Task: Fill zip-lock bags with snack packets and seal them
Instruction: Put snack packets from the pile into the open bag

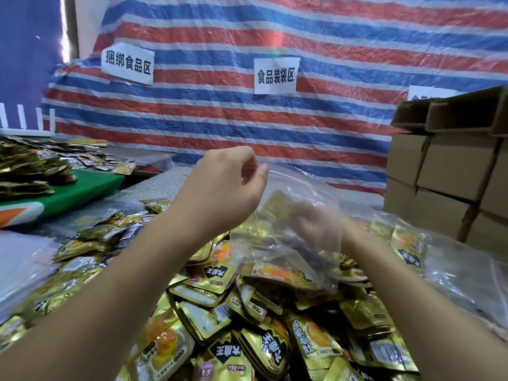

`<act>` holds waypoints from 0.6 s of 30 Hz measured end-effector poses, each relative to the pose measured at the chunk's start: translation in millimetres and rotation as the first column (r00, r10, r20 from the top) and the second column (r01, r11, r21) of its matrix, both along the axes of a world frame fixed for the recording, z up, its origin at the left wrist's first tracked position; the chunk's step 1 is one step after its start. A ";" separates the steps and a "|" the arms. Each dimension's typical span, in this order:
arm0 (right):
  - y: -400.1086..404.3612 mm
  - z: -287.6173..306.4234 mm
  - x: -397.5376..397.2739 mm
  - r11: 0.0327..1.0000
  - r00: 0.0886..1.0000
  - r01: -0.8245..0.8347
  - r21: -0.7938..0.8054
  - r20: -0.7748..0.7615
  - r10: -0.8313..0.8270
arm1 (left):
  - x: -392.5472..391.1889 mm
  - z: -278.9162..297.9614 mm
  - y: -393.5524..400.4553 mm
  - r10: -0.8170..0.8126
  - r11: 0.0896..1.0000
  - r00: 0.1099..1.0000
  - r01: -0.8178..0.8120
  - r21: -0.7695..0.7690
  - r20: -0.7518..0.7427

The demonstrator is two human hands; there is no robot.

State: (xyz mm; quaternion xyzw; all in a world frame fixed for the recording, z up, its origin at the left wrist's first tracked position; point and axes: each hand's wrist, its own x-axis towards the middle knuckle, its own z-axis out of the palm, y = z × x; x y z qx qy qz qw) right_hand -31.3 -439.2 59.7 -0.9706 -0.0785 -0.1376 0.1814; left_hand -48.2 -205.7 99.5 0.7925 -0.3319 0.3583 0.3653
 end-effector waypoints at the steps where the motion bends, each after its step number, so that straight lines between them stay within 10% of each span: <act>1: -1.9 0.7 -3.4 0.968 0.998 0.024 0.248 0.042 -0.036 | 0.3 0.0 0.3 -0.006 1.000 1.000 0.006 0.004 -0.002; 4: -7.8 10.9 -17.3 0.580 0.975 0.025 0.814 0.109 -0.196 | -0.7 -0.7 -0.3 -0.036 0.999 0.999 0.037 0.031 -0.013; 10: -9.1 36.5 -42.6 -0.010 0.992 -0.117 0.993 0.117 -0.051 | -9.2 -1.7 -7.4 -0.152 0.988 0.988 0.153 0.025 -0.033; 14: 0.9 51.6 -56.8 -0.142 0.933 -0.326 0.935 0.342 0.111 | -9.8 -4.6 -9.1 -0.141 0.989 0.986 0.145 0.032 -0.085; 18: 13.3 57.6 -64.1 -0.042 0.882 -0.432 0.901 0.432 0.187 | -10.0 -6.2 -10.3 -0.139 0.989 0.986 0.142 0.028 -0.088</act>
